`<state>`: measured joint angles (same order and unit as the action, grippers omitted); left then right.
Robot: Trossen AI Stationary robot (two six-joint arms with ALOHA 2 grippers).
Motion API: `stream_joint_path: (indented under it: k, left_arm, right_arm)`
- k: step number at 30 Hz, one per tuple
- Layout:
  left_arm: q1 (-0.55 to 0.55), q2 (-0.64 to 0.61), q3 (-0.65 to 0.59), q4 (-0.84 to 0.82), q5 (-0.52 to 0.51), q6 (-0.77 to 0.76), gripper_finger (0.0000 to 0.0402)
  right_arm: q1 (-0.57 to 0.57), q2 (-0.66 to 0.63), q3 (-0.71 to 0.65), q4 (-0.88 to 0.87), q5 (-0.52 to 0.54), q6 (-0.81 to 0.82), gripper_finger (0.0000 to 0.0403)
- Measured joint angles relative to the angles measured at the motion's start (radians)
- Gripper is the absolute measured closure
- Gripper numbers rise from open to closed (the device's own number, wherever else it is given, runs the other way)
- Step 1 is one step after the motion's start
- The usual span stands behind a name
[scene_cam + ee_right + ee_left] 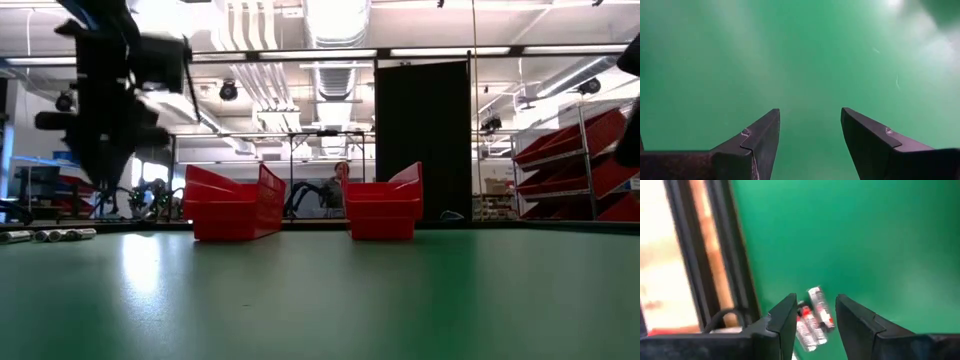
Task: Sort batteries
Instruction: Put the silver battery into the left red bin
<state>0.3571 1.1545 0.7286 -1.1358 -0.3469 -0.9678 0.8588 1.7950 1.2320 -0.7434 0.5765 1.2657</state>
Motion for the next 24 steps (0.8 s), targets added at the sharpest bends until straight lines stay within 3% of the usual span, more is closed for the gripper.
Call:
stream_joint_path:
  k: [8, 14, 24]
  left_arm:
    - [0.098, 0.087, -0.064, 0.107, 0.030, 0.033, 0.0286]
    - [0.132, 0.186, -0.079, 0.170, 0.122, 0.046, 0.0286]
    - [0.132, 0.328, -0.110, 0.184, 0.112, 0.071, 0.0287]
  right_arm:
    - [-0.011, 0.000, 0.000, 0.000, 0.001, -0.083, 0.0201]
    - [-0.011, 0.000, 0.000, -0.001, 0.000, -0.099, 0.0202]
    - [-0.009, 0.000, 0.000, -0.001, 0.000, -0.099, 0.0209]
